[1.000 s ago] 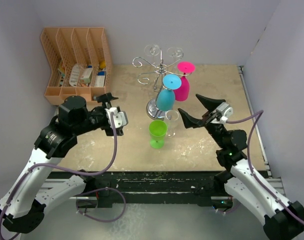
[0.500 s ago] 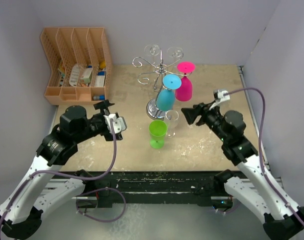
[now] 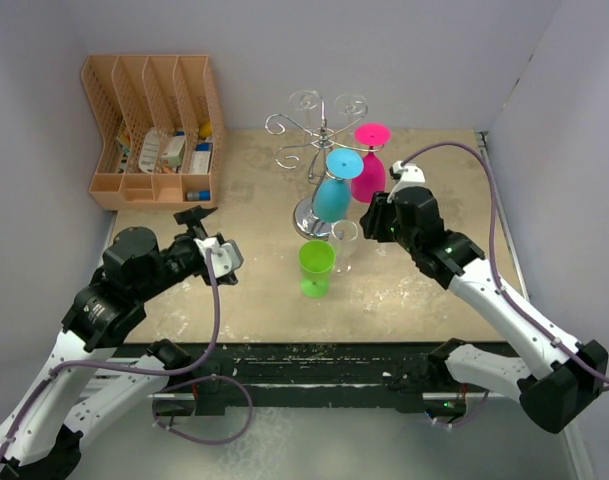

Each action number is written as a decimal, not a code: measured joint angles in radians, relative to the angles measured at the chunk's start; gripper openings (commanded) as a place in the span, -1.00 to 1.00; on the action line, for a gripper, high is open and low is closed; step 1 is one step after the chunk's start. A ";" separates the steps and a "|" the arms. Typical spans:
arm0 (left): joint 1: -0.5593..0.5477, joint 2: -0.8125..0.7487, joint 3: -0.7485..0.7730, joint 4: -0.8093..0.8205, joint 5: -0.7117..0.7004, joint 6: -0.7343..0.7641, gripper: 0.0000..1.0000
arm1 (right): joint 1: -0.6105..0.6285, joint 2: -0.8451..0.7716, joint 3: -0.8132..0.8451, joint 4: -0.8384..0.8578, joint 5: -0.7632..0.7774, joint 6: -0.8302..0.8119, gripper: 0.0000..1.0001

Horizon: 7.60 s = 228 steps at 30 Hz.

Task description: Place the wine glass upside down on the wine glass rack

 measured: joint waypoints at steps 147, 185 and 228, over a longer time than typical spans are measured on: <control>0.127 0.850 1.071 0.421 0.443 -1.436 0.55 | 0.445 0.349 0.144 1.859 0.144 -0.883 -1.00; 0.143 0.884 1.189 0.452 0.472 -1.418 -1.00 | 0.497 0.415 0.180 1.936 0.040 -0.842 -0.61; 0.129 0.568 0.719 0.330 0.358 -0.563 -1.00 | 0.565 -0.233 -0.212 1.495 0.027 -0.950 0.64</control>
